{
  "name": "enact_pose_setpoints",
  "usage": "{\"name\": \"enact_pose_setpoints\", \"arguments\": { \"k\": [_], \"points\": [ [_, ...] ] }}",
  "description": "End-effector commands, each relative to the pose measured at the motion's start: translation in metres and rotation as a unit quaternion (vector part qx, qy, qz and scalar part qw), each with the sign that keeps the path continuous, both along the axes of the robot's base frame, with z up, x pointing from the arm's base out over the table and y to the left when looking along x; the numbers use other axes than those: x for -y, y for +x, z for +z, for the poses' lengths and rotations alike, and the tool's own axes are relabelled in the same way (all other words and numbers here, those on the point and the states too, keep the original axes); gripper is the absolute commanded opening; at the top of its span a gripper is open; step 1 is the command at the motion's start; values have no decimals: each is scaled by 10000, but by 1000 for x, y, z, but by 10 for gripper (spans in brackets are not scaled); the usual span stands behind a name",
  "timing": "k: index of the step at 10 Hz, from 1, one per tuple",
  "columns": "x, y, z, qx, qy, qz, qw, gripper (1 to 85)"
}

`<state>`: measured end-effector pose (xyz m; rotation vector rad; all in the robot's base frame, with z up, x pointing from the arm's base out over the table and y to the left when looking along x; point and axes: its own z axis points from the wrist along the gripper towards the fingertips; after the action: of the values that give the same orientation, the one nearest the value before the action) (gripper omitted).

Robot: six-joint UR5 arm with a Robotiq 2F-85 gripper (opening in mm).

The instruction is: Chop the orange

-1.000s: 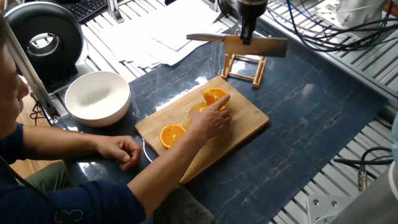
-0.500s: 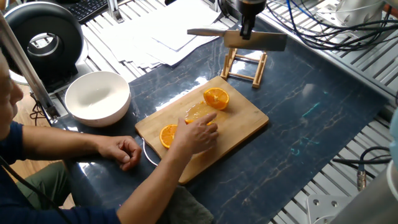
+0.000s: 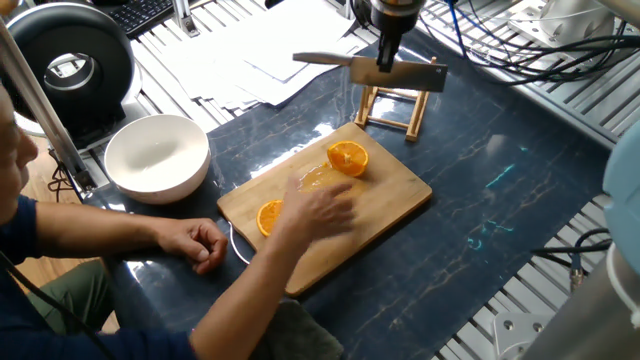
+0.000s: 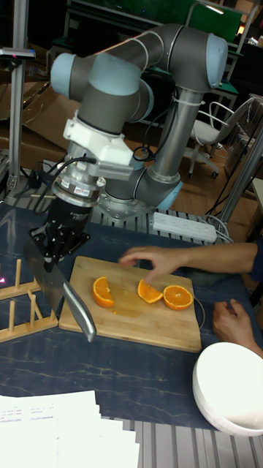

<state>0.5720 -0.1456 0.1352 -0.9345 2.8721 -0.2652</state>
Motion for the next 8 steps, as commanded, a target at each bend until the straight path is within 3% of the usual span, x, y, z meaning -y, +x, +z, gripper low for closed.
{"name": "enact_pose_setpoints", "arguments": {
  "k": [1,4,8],
  "points": [
    [-3,-7,-20,-85,371,197,9991,13],
    [15,-20,-33,-233,164,301,9991,13],
    [21,-23,-45,-208,214,373,9989,13]
  ]
}}
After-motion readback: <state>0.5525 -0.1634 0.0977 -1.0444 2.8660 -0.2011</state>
